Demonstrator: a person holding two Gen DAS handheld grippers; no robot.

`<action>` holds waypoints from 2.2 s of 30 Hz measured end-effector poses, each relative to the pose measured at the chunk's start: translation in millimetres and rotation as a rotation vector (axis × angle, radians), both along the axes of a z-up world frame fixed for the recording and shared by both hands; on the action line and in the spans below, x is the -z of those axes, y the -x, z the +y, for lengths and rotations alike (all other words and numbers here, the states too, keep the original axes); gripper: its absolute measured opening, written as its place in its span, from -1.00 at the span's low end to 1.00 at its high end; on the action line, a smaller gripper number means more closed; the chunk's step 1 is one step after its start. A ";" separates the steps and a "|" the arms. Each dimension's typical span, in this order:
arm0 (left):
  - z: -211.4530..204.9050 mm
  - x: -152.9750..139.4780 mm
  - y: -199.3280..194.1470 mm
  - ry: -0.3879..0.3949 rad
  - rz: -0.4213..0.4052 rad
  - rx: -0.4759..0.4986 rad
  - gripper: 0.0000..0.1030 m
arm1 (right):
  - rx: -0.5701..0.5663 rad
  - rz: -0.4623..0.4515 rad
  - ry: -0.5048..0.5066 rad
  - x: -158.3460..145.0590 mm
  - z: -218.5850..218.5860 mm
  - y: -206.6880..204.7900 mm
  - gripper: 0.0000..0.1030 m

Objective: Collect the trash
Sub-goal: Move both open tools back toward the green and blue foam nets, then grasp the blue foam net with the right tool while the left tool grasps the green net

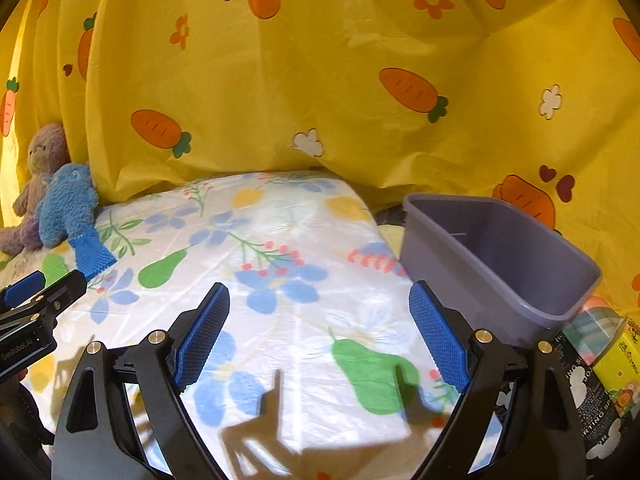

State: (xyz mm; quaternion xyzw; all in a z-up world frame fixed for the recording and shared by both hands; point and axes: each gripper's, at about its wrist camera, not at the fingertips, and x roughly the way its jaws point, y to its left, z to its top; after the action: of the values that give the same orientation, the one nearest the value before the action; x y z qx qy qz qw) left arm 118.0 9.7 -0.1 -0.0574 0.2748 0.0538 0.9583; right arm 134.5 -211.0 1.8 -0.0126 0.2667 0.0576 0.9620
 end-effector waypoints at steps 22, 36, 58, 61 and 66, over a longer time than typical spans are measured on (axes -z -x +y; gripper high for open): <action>121.1 3.7 14.1 0.042 0.042 -0.295 0.78 | -0.267 0.053 0.073 0.9 134.0 -36.6 0.70; 196.3 28.6 11.7 0.076 0.095 -0.502 0.78 | -0.443 0.135 0.178 37.1 242.6 -81.8 0.70; 216.7 50.1 0.6 0.173 0.126 -0.482 0.78 | -0.636 0.337 0.115 73.3 313.7 -118.1 -0.69; 215.6 50.9 0.7 0.180 0.129 -0.476 0.78 | -0.657 0.344 0.083 71.9 310.5 -114.0 -0.77; 207.7 43.1 4.0 0.184 0.118 -0.440 0.78 | -0.603 0.288 0.089 58.8 288.4 -103.7 -0.79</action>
State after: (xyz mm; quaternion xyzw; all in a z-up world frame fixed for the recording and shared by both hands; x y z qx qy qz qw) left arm 114.0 217.4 -43.2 -0.1996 0.3148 0.2392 0.8966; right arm 238.3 77.4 -57.0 -0.1249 0.3864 0.3291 0.8525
